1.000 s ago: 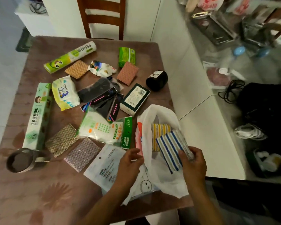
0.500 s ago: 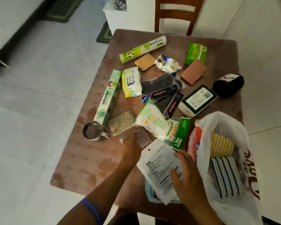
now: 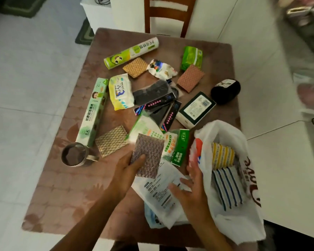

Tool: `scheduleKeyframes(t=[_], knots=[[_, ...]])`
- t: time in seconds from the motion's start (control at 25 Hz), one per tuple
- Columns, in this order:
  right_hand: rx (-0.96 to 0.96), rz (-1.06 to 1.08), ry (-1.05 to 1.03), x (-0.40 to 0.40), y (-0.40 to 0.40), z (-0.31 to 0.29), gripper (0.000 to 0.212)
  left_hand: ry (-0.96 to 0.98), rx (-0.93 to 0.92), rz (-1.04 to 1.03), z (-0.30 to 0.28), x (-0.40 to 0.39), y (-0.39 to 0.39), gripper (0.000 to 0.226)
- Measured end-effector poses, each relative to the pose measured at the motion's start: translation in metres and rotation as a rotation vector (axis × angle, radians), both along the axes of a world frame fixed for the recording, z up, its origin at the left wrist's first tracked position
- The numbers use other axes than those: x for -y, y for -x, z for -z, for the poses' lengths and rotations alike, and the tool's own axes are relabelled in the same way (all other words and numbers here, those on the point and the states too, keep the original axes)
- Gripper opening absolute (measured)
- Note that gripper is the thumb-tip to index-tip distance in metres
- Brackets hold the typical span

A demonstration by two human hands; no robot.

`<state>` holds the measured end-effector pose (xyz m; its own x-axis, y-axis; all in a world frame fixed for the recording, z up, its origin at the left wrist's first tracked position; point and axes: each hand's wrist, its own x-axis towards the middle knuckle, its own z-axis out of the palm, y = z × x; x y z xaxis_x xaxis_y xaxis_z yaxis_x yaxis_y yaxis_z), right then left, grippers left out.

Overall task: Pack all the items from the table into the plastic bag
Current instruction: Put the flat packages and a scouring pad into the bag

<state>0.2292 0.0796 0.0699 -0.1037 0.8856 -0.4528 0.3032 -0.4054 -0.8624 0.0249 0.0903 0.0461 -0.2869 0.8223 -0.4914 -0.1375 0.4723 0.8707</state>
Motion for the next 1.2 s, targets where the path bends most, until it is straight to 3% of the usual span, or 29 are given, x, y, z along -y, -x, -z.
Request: scheduleKeyframes(t=[0.08,0.16,0.24,0.32,0.44,0.52,0.72,0.84,1.04,1.12,1.2], knots=[[-0.216,0.111,0.083,-0.013,-0.014,-0.012,0.088,-0.062,0.122,0.204,-0.033,0.0,-0.04,0.021],[-0.281,0.214,0.064,-0.025,-0.034,-0.027,0.074,-0.13,0.076,0.405,-0.046,-0.005,-0.077,0.025],[-0.156,0.368,-0.031,-0.032,-0.062,-0.035,0.064,-0.171,-0.001,0.48,-0.047,-0.011,-0.103,0.023],[0.097,0.464,-0.103,-0.039,-0.099,-0.03,0.062,-0.168,-0.094,0.418,-0.043,-0.016,-0.108,0.014],[0.447,0.3,-0.077,-0.049,-0.132,-0.007,0.061,-0.098,-0.283,0.299,-0.028,-0.017,-0.089,0.015],[0.57,0.192,-0.125,-0.048,-0.128,0.007,0.066,-0.034,-0.459,0.251,-0.009,-0.018,-0.067,0.019],[0.546,0.0,-0.366,-0.027,-0.077,0.015,0.052,0.164,-0.93,0.294,0.046,-0.046,0.026,0.058],[0.519,-0.125,-0.365,-0.017,-0.053,0.025,0.052,0.32,-1.008,0.302,0.068,-0.072,0.058,0.083],[0.497,-0.119,-0.509,-0.003,-0.048,0.025,0.064,0.626,-1.058,0.323,0.089,-0.07,0.072,0.1],[0.5,-0.1,-0.535,-0.003,-0.049,0.023,0.064,0.557,-1.014,0.222,0.085,-0.055,0.063,0.086],[0.498,-0.092,-0.538,-0.005,-0.047,0.017,0.059,0.374,-0.973,0.03,0.065,-0.035,0.05,0.051]])
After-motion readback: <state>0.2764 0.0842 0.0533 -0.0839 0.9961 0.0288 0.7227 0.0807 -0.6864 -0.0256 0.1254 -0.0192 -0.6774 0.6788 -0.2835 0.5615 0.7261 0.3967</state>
